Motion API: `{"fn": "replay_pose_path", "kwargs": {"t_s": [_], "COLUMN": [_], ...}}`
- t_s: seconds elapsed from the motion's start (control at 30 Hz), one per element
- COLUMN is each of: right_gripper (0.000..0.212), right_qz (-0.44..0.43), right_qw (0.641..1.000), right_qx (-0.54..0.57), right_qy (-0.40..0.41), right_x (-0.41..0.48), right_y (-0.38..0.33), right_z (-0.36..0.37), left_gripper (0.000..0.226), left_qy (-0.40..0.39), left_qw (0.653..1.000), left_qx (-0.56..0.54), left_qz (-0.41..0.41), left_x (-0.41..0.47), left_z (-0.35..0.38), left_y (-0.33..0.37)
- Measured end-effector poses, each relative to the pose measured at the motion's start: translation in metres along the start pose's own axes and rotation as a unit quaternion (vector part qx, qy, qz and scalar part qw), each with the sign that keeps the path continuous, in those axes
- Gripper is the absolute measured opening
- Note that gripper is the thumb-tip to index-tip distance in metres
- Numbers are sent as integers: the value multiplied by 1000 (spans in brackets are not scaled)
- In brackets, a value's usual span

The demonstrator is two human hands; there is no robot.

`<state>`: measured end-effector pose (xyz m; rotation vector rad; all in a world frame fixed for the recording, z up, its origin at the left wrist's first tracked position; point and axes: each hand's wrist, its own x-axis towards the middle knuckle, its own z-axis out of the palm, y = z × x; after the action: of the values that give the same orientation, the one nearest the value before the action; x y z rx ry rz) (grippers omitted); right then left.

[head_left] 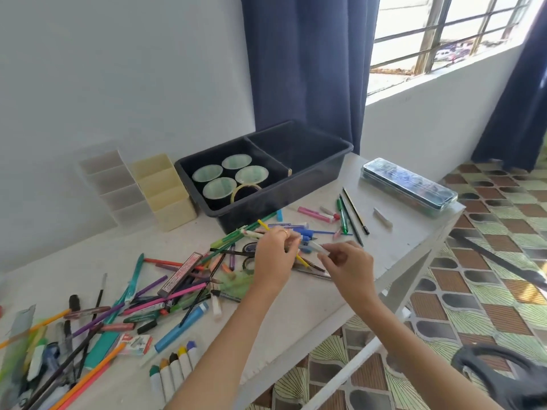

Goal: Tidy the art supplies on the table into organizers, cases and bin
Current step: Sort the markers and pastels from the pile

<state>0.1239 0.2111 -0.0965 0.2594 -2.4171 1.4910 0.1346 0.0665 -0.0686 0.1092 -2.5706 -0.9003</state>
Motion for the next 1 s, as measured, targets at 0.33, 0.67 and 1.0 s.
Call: {"fn": "replay_pose_path", "kwargs": {"t_s": [0.33,0.67,1.0], "right_gripper": [18,22,20], "right_qz": [56,95,109], "right_qw": [997,986,984], "right_qx": [48,129,129], "right_qy": [-12,-44,-58], "right_x": [16,16,7], "right_y": [32,26,23], "right_z": [-18,-20,-23], "left_gripper": [20,23,21], "left_qy": [-139,-191,-187], "left_qw": [968,927,933], "left_qx": [206,301,301], "left_qz": [35,120,55], "left_x": [52,48,50], "left_z": [37,35,27], "left_y": [5,3,11]}}
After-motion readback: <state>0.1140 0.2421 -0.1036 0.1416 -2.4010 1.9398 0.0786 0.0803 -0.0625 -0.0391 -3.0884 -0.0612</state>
